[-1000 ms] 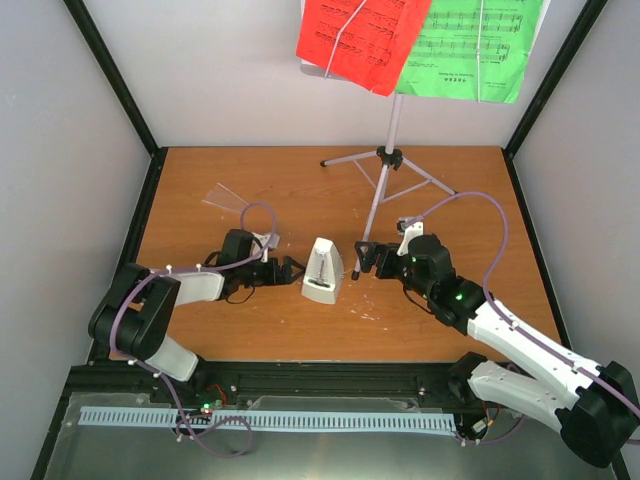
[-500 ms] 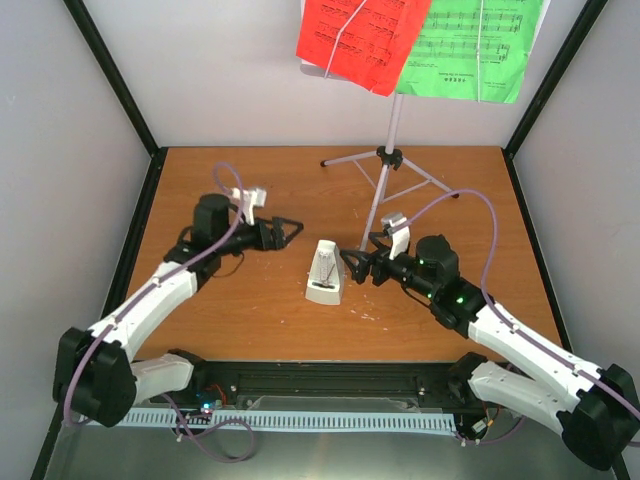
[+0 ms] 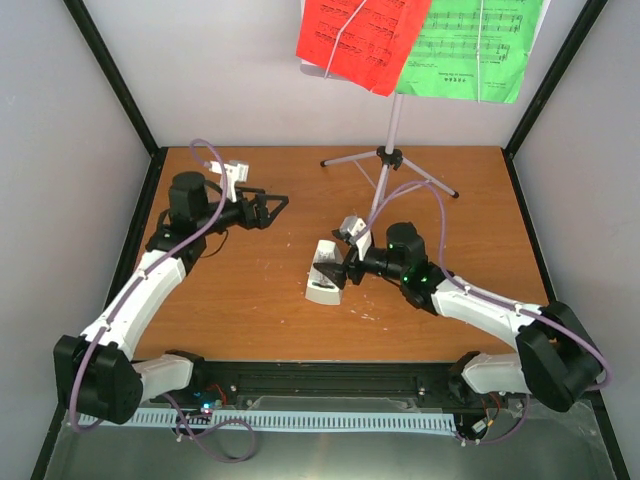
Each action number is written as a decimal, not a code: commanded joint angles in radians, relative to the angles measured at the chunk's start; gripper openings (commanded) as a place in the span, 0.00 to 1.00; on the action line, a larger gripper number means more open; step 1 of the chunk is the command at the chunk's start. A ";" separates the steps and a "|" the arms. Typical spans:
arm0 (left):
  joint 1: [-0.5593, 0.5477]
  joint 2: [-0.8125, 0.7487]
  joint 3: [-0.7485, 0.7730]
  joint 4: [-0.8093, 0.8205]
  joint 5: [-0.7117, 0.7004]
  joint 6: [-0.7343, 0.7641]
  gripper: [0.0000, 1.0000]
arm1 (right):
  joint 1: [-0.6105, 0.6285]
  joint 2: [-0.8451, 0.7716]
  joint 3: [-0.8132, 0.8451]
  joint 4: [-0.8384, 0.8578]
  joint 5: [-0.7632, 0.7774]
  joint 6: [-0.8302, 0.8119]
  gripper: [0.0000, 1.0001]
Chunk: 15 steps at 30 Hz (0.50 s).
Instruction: Pack up the instrument practice props
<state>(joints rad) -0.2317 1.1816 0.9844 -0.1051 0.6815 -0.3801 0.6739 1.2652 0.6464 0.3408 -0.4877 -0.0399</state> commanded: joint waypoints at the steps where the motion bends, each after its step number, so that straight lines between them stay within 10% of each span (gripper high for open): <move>1: 0.002 -0.014 -0.076 0.119 -0.061 0.106 0.99 | 0.003 0.025 -0.077 0.271 -0.074 -0.109 1.00; 15: 0.002 0.055 -0.060 0.114 0.059 0.155 0.99 | 0.003 0.183 -0.141 0.431 -0.008 -0.151 0.98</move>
<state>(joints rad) -0.2317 1.2144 0.9028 -0.0250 0.6849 -0.2592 0.6739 1.4250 0.5175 0.6945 -0.5148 -0.1677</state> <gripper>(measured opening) 0.995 0.997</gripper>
